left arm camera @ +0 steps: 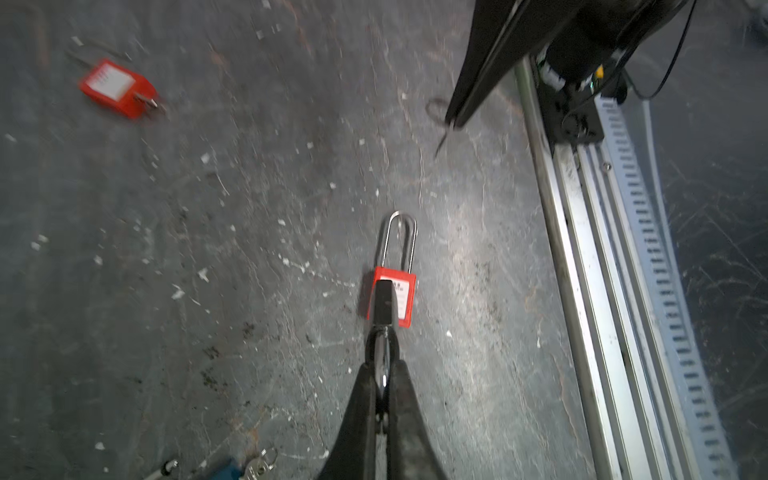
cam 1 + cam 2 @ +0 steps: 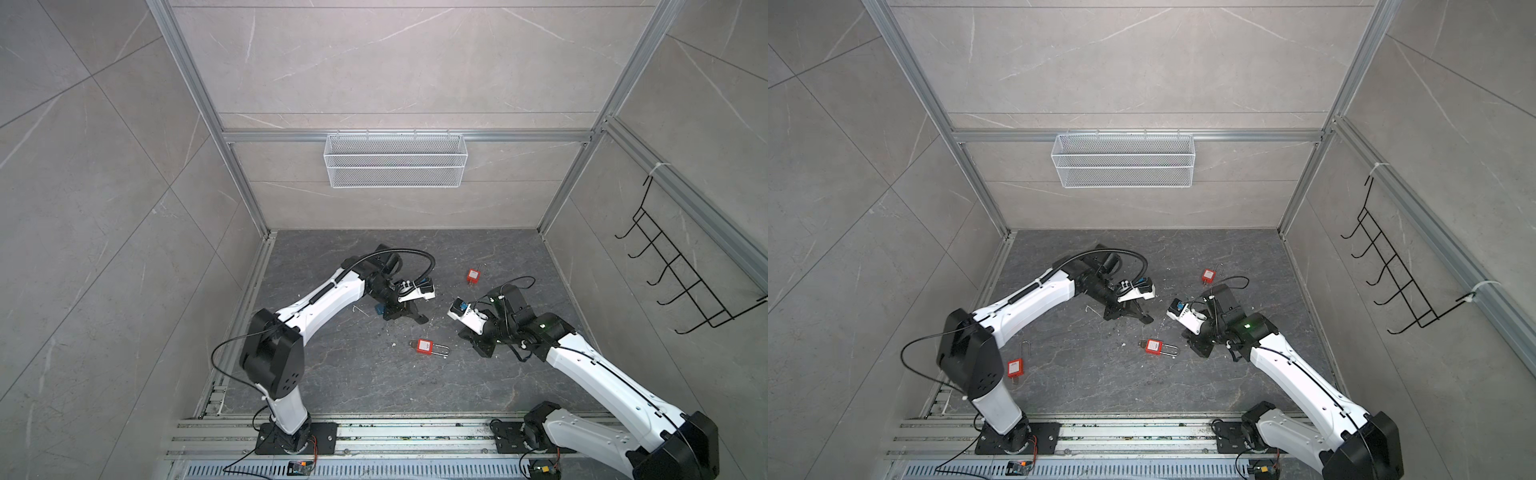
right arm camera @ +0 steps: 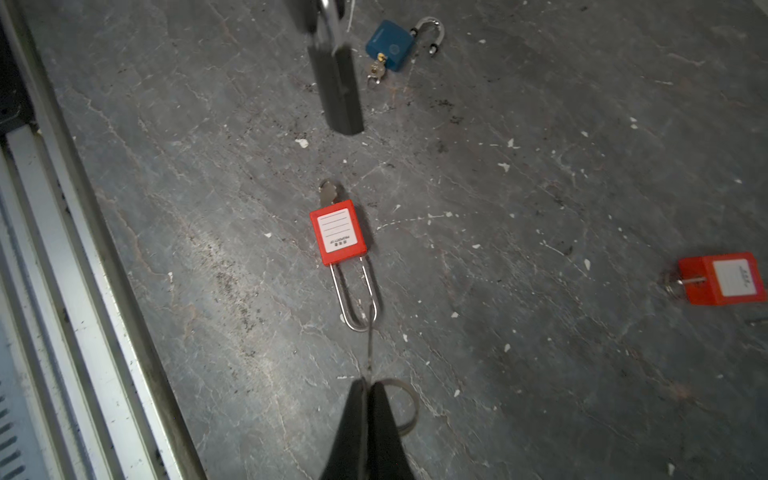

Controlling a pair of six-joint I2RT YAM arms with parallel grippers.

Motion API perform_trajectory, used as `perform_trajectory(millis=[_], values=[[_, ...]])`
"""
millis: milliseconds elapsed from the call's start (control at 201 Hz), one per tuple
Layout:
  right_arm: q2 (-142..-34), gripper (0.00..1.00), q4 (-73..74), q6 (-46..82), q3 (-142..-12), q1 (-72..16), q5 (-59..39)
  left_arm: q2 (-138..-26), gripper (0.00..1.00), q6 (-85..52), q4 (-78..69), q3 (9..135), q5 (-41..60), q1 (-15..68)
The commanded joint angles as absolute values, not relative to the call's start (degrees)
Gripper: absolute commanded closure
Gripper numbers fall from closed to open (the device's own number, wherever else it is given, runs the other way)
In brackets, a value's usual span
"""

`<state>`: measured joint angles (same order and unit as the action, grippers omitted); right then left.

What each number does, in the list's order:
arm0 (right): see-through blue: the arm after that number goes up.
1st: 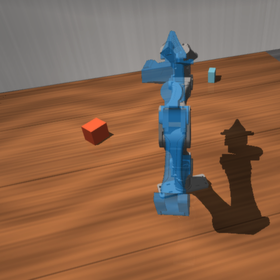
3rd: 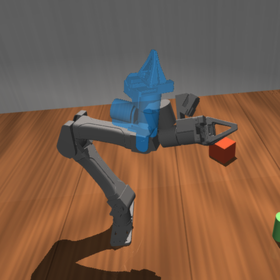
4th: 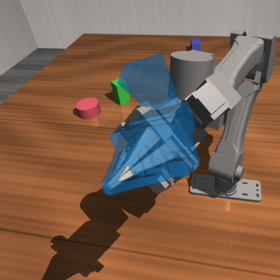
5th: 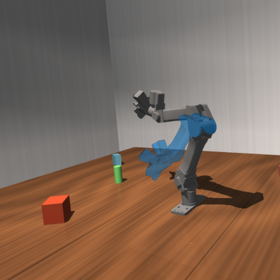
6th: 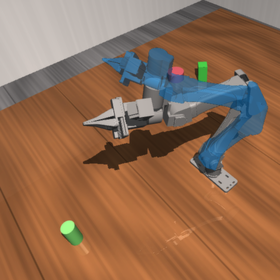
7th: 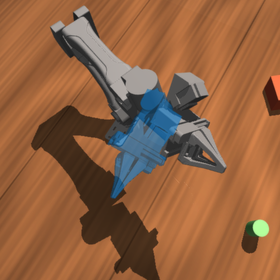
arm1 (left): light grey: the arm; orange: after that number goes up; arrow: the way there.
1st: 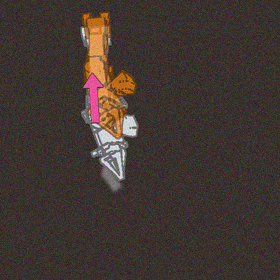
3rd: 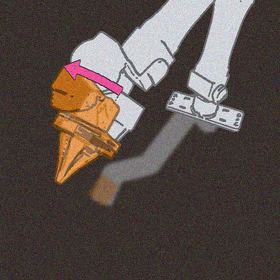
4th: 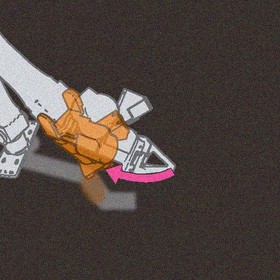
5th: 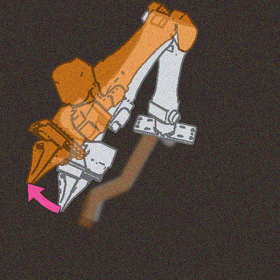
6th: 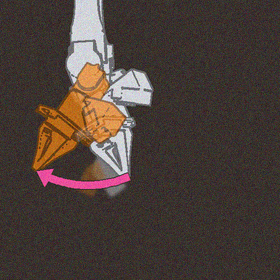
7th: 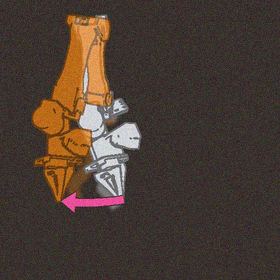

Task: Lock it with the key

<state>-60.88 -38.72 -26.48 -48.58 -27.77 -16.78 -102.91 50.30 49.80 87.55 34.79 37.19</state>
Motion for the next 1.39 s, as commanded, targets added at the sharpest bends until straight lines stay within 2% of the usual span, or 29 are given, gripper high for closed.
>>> perform_trajectory(millis=[0,443,692,936,1140,1240,1294,1389], values=[[-60.1,1.00,-37.1,-23.0,-48.8,-27.2,-14.3,-109.1,1.00,55.3,61.4,94.7,29.3,37.2],[-56.3,1.00,-39.2,-19.3,-48.0,-27.1,-14.7,-124.8,1.00,54.1,65.9,107.2,15.3,41.3],[-55.9,1.00,-39.7,-18.0,-48.0,-27.2,-14.9,-131.9,1.00,52.5,68.7,115.6,14.6,44.1],[-54.5,1.00,-39.3,-17.1,-46.5,-27.2,-15.1,-136.1,1.00,51.5,69.3,118.7,13.0,44.7],[-54.6,1.00,-34.5,-11.9,-44.7,-27.2,-19.4,-138.2,1.00,50.4,68.2,121.8,9.7,44.7],[-55.0,0.99,-32.7,-10.3,-44.2,-27.2,-20.3,-138.3,0.94,50.1,67.2,122.3,8.8,44.7],[-55.3,0.98,-32.2,-9.7,-44.1,-27.2,-20.8,-138.3,0.86,49.6,66.3,122.2,8.0,44.7],[-55.7,0.96,-30.6,-7.5,-43.8,-27.2,-21.7,-138.6,0.84,49.0,65.2,122.3,6.9,44.7]])
